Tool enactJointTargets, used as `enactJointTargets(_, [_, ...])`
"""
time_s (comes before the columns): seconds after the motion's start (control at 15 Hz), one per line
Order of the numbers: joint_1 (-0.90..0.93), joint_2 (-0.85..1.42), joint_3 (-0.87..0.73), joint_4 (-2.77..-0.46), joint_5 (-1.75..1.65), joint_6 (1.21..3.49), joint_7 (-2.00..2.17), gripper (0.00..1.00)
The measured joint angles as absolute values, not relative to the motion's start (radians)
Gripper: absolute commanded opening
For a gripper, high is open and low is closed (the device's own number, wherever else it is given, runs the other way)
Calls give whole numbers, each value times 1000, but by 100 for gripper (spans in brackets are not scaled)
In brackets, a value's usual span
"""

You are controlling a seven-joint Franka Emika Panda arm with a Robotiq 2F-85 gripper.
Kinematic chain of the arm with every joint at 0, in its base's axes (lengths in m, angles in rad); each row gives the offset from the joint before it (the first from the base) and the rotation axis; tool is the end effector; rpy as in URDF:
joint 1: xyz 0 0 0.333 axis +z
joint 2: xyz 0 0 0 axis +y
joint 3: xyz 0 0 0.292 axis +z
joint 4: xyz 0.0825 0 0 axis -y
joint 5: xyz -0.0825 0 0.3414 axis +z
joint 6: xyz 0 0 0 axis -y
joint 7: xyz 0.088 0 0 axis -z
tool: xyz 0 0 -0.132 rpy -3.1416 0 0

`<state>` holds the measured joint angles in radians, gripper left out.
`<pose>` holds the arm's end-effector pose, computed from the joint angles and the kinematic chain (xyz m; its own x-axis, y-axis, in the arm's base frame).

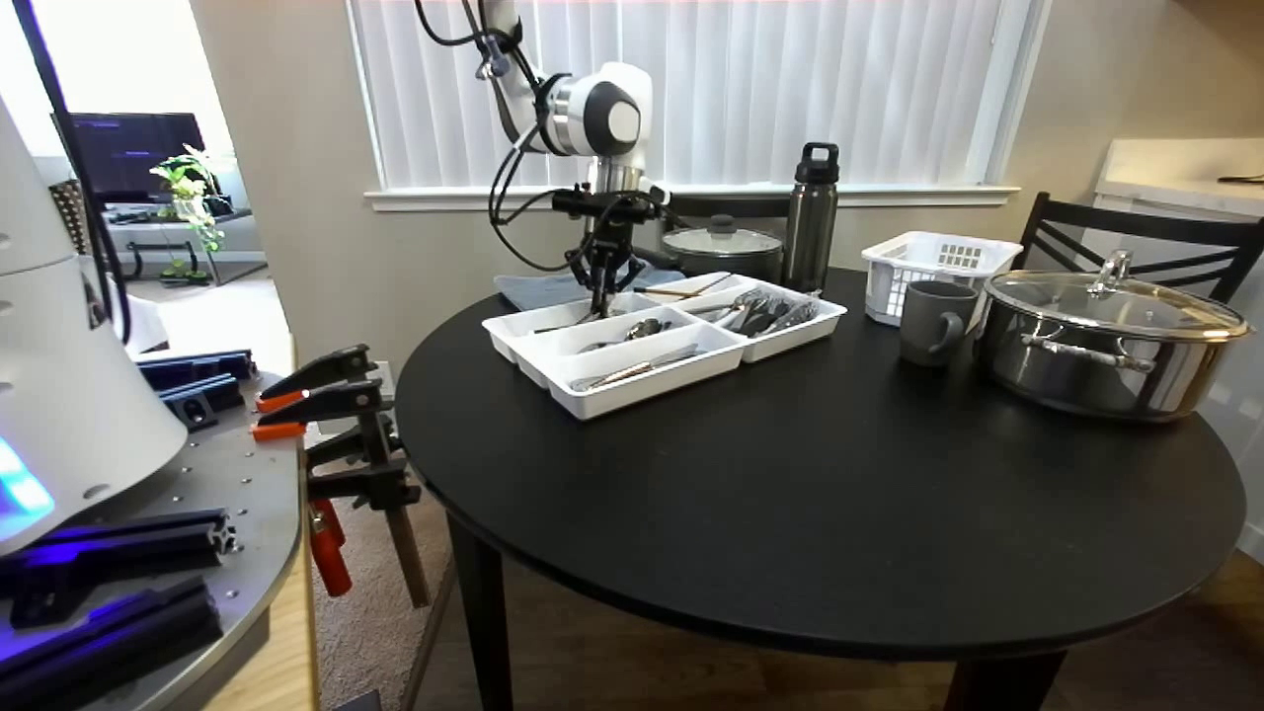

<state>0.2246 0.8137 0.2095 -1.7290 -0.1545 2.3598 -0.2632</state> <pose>0.5437 0.2436 0.1010 0.7103 0.6907 -0.1357 0.6836 -0.7228 -0.1010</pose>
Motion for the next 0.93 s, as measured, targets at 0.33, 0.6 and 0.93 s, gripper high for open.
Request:
enactJointTargets(0.33, [225,702,221,-1801,-119,2370,-185,1])
enactJointTargets(0.6, [215,654,220,-1832,-64,2370,-168,1])
enactJointTargets(0.93, [182,614,224,-1846,47,2369,-154,1])
